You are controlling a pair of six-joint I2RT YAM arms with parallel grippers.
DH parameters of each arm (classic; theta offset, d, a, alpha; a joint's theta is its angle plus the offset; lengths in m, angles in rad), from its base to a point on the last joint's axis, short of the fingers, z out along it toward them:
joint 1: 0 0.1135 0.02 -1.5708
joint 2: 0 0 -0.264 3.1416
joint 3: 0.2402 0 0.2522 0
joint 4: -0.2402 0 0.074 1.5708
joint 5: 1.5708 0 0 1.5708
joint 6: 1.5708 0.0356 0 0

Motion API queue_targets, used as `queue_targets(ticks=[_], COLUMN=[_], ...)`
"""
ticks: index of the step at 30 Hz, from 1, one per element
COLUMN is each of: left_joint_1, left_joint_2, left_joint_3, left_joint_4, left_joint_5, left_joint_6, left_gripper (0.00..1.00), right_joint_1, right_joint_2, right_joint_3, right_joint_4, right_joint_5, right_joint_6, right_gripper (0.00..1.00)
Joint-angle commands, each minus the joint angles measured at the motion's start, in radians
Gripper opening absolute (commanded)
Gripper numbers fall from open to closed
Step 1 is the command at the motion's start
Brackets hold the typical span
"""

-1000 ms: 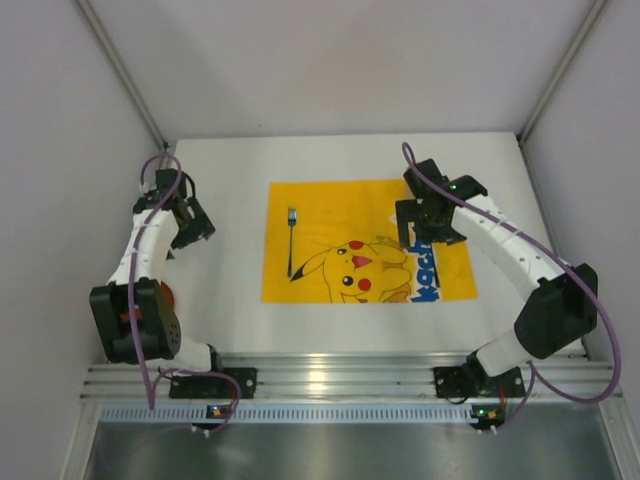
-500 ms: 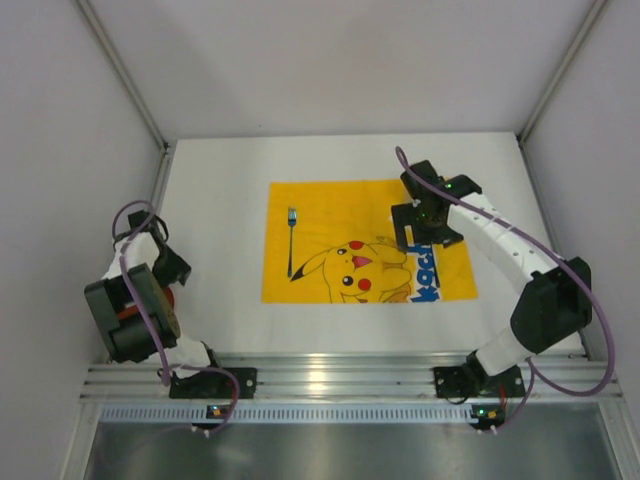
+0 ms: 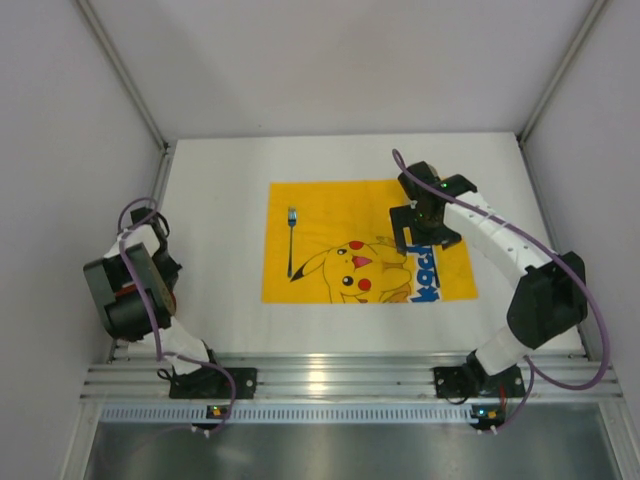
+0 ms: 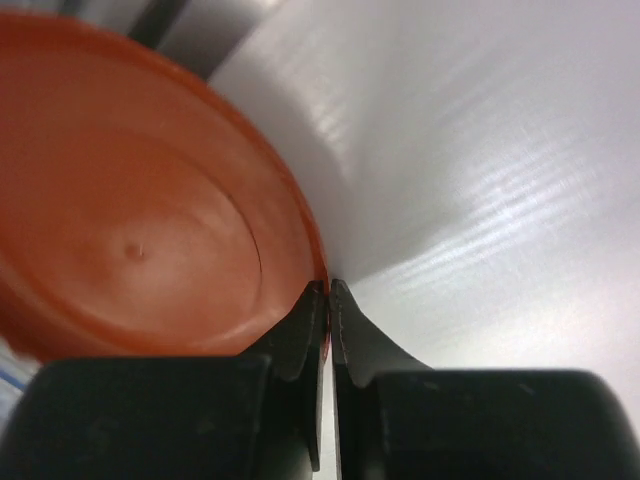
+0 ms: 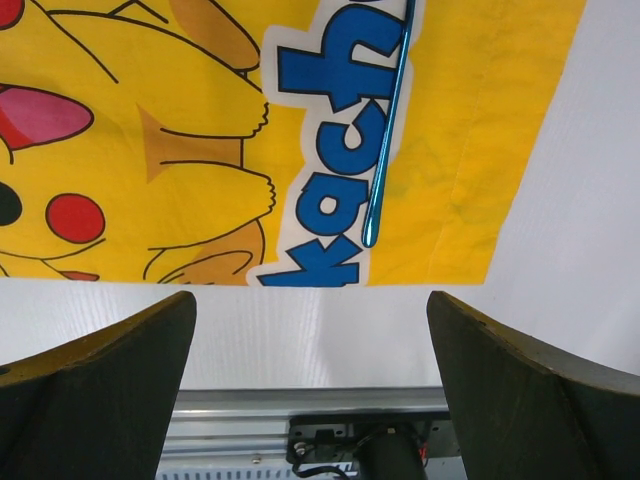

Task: Set the dinner table for one person

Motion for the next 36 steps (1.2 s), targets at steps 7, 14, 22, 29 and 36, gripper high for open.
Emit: queue_targets(ticks=[7,14,22,29,36], left_joint_1=[0.000,-0.219,-0.592,-0.897,-1.104], left_joint_2=[0.042,0.034,0.154,0.364,0.516], left_joint_3=[0.078,0.346,0.690,1.000,1.207], left_joint_4=[0.019,-0.105,-0.159,-0.231,-0.299], left_joint_5=[0.088,0.023,0.110,0.170,0.213], left_joint_6=[-0.001,-0.021,-0.083,-0.057,-0.084], left_gripper=[0.00,0.00,0.00,0.00,0.00], right_joint_1=[0.011,0.010,-0.018,-0.046,-0.107], right_joint_2=[-0.007,-0.007,-0.058,-0.167,-0.262], right_joint_3=[0.028,0.051,0.057,0.004,-0.075], right_joint_4=[-0.027,-0.038,-0.057,-0.078,-0.090], right_joint_5=[0.019,0.016,0.066,0.106,0.105], right_joint_6=[0.002,0.026,0.101,0.163,0.189], right_gripper=[1.00,1.00,1.00,1.00,1.00])
